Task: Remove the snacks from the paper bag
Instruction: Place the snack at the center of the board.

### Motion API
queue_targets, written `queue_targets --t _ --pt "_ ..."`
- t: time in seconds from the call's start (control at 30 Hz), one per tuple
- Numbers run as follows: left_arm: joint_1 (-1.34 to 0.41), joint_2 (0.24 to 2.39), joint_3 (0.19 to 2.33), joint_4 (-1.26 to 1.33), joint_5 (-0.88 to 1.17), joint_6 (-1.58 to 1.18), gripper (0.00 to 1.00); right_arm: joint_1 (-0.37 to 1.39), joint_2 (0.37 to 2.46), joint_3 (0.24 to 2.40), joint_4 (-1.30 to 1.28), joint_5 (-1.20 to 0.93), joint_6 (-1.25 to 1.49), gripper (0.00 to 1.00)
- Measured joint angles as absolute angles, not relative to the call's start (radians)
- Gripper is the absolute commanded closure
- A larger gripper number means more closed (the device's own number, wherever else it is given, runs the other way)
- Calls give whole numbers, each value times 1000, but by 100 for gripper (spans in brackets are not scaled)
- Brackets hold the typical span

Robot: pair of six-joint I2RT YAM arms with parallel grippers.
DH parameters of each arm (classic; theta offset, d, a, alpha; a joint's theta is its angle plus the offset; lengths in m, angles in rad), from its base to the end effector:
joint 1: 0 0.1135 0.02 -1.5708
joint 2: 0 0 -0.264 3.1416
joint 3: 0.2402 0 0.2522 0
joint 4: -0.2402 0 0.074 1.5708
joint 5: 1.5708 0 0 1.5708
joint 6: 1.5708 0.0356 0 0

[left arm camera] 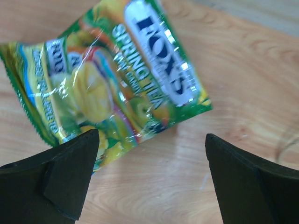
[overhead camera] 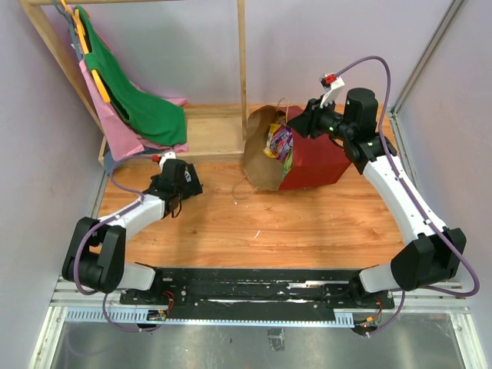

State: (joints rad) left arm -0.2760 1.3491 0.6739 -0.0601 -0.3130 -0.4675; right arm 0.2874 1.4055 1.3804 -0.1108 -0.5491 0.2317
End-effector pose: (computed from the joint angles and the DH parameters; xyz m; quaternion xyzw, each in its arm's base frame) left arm 0.2634 -0.0632 0.1924 -0.1493 0.8927 -0.0128 0.4251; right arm 0.3077 0.1103 0.4136 -0.1984 0.7200 0.3599 0.5592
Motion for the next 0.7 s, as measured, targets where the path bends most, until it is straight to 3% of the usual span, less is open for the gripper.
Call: queue_targets --t 0.4,0.7 --pt "-234 1456 609 74 -339 -525 0 287 1406 1380 -111 -549 231 70" --pt "-96 1448 609 85 -292 -572 0 287 1405 1380 -112 -549 231 70"
